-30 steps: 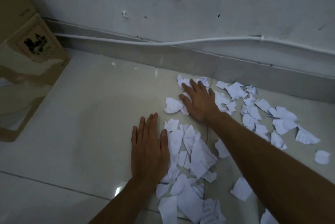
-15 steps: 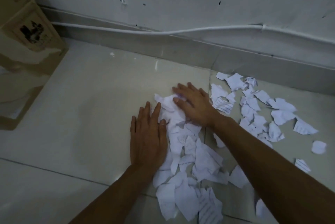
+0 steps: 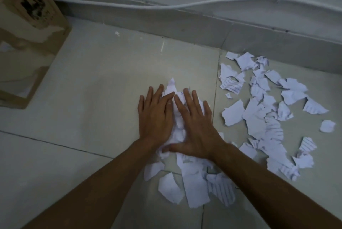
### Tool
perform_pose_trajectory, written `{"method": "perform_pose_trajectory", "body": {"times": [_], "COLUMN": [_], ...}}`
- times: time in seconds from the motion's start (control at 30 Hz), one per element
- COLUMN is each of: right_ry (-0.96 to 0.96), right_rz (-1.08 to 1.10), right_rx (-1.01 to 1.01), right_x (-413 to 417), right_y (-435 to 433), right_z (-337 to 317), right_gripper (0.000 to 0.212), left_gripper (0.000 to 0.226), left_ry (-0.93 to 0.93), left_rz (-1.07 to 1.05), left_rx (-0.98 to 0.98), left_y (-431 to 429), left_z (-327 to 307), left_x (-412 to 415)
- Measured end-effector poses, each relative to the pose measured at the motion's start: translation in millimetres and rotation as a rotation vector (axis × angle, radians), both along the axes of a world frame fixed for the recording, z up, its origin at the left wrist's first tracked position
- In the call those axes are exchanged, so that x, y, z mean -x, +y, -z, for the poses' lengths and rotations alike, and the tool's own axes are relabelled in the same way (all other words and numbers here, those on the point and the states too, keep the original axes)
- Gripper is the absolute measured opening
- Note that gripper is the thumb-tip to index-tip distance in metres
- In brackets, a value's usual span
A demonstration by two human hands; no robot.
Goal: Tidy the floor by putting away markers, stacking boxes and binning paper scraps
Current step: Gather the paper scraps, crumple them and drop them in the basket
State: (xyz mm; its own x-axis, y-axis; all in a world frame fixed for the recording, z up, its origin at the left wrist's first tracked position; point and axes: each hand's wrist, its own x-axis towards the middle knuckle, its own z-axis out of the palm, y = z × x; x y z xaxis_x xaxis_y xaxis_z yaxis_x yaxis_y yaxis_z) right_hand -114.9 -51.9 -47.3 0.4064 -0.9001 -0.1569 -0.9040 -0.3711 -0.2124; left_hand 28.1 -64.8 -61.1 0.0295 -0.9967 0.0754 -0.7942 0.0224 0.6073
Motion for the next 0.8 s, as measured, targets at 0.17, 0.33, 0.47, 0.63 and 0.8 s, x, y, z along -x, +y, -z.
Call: {"method": "perform_pose_trajectory", "body": {"times": [0.17,0.33,0.47,0.63,0.8], "right_ry": [-0.265,-0.449,-0.411,-0.243,-0.416], "right_rz": [0.118,0.033,-0.191,-0.193,-0.133], "right_rx": [0.084,0.101,-0.041,0.07,0.103], "right_x": [-9,-5,13,0,-20], "right_y": [-22,-30,-29,-21,-29], "right_z": [4,4,1,11,17], "right_gripper": [0.086,0.067,0.104,0.119,0.101], "left_gripper": [0.046,0.032,0.027,0.031,0.05], "left_ry": [0.155,0.242,0.264,0.305,0.363], "left_rz": [0.054,0.093,0.082,0.114,0.132], "left_rx": [-0.031,-0.051,-0.002,-0.026,-0.045], "left_y": [2,4,4,6,10], "left_z": [-3,0,-2,-5,-16], "left_x": [-8,-15,-13,-12,-4]}}
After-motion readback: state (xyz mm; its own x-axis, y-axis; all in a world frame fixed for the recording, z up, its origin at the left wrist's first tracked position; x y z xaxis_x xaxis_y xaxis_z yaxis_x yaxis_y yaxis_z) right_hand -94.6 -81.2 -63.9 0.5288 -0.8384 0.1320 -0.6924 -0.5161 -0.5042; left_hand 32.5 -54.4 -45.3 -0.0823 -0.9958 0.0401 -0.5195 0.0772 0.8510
